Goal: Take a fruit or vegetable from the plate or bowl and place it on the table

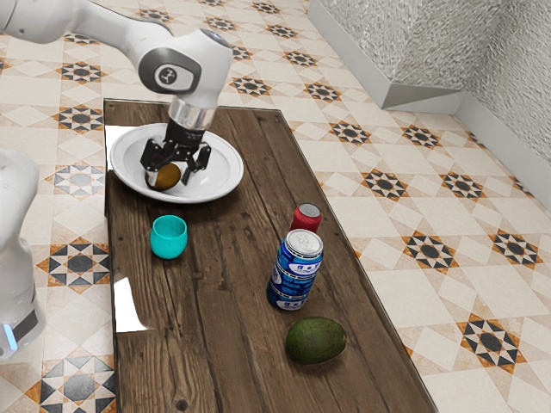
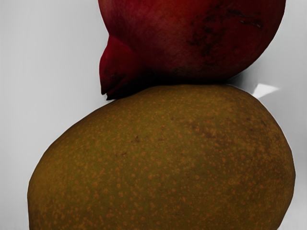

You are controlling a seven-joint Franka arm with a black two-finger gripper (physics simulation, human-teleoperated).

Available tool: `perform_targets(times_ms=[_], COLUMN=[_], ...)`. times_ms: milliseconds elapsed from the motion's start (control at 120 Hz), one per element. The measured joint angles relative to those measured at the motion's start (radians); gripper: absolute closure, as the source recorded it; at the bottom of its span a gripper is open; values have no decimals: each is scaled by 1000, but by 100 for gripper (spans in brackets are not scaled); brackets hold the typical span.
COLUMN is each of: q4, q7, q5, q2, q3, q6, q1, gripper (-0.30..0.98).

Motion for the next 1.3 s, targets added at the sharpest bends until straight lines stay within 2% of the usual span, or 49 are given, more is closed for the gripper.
perform_targets(times_ms=[267,917,1050,1100,1208,1300], q4=[5,15,18,20,45,85], q7=[0,2,3,6,18,27], q5=[0,14,28,30,33,33], q2=[18,20,20,20,18,13], q3=[28,87,139,144,142,130], q6=[3,21,26,25,1,-33], q1=[-6,-23,-54,-58,-61,-78], gripper=[1,0,0,4,23,24])
